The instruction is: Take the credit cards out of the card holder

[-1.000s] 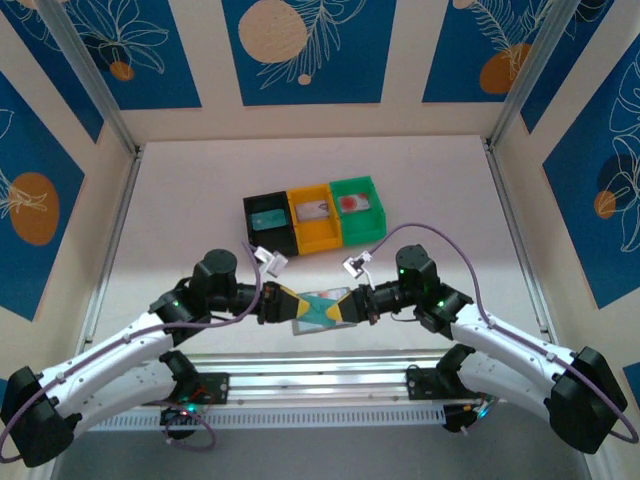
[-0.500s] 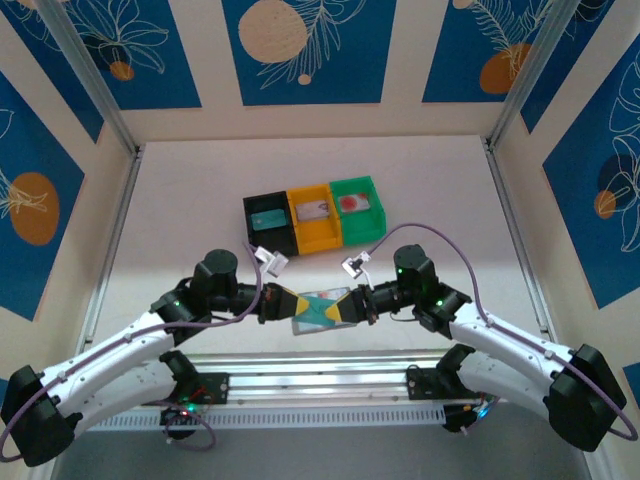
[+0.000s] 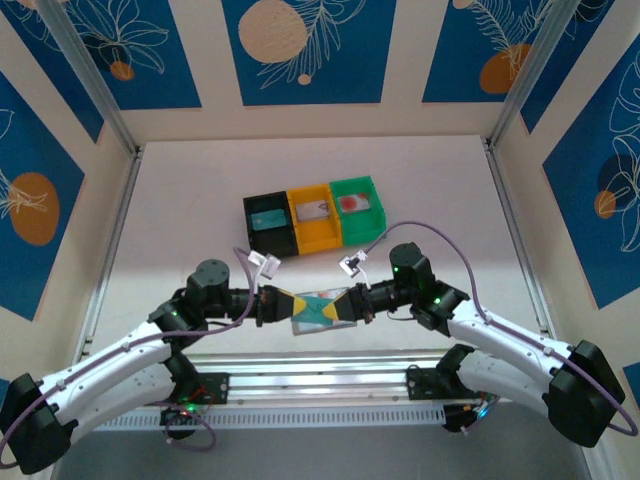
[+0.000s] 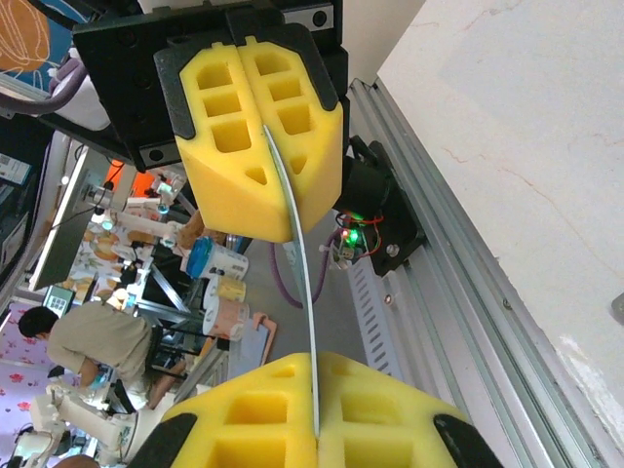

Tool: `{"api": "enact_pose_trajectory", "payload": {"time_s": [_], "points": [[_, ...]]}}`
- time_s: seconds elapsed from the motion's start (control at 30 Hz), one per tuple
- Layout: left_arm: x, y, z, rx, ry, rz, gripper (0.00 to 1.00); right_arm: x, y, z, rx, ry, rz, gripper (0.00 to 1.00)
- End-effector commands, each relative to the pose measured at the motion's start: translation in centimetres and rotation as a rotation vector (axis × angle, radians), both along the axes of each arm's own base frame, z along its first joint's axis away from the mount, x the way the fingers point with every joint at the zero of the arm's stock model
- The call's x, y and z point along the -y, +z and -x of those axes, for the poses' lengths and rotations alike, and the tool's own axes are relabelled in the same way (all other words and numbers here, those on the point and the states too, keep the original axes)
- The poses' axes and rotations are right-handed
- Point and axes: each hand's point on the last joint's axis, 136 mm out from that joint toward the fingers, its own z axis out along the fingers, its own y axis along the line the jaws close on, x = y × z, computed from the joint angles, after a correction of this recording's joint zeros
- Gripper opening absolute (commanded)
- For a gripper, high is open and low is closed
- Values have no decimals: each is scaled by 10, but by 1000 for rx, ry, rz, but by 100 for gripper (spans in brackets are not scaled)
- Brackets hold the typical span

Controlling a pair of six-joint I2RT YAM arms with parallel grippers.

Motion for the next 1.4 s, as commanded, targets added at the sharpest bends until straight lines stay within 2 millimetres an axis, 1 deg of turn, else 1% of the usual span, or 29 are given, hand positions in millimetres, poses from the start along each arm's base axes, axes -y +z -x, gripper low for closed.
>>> {"api": "enact_pose_trajectory", "payload": {"time_s": [0.0, 0.07, 0.13, 0.23, 0.3, 0.33, 0.43, 0.47, 0.53, 0.6, 0.7, 0.77, 0.9, 0.97, 1.03, 1.1, 1.17, 1.23, 1.27, 1.37], "points": [[-2, 12, -9, 63, 42, 20, 0, -2, 7, -8, 37, -36, 16, 4], [-6, 11, -13, 81, 74, 0, 0, 0, 5, -11, 47, -55, 35, 21], [-15, 6, -22, 99, 150, -54, 0, 3, 3, -14, 59, -79, 67, 37], [-27, 7, -30, 142, 219, -113, 0, 12, 7, -18, 95, -116, 128, 56], [-31, 10, -35, 159, 242, -145, 0, 23, 8, -26, 124, -179, 200, 67], [-35, 11, -40, 166, 265, -173, 0, 30, 8, -31, 138, -215, 249, 71], [-53, 5, -61, 169, 375, -301, 0, 49, 16, -43, 189, -316, 364, 78], [-58, 5, -68, 174, 396, -336, 0, 59, 18, -49, 206, -368, 414, 81], [-61, 10, -80, 185, 409, -356, 0, 76, 21, -57, 240, -438, 505, 83], [-66, 17, -95, 191, 452, -360, 0, 91, 24, -59, 280, -476, 572, 83], [-74, 23, -121, 199, 521, -381, 0, 111, 21, -65, 338, -547, 643, 83], [-80, 20, -139, 179, 563, -396, 0, 124, 16, -66, 360, -599, 683, 82], [-94, 6, -177, 115, 645, -417, 0, 148, 5, -64, 386, -694, 722, 82], [-99, -1, -192, 91, 670, -431, 0, 155, 6, -63, 410, -731, 711, 81], [-102, -2, -206, 65, 679, -421, 0, 162, 17, -61, 431, -773, 697, 80], [-102, -4, -219, 58, 674, -428, 0, 166, 31, -55, 449, -774, 676, 80], [-106, -8, -230, 46, 698, -452, 0, 172, 39, -54, 488, -778, 682, 79], [-110, -10, -241, 32, 733, -415, 0, 182, 35, -58, 543, -795, 733, 79], [-109, -12, -246, 28, 743, -393, 0, 190, 35, -60, 533, -839, 758, 79], [-110, -24, -260, 6, 755, -401, 0, 185, 34, -59, 521, -834, 722, 79]]}}
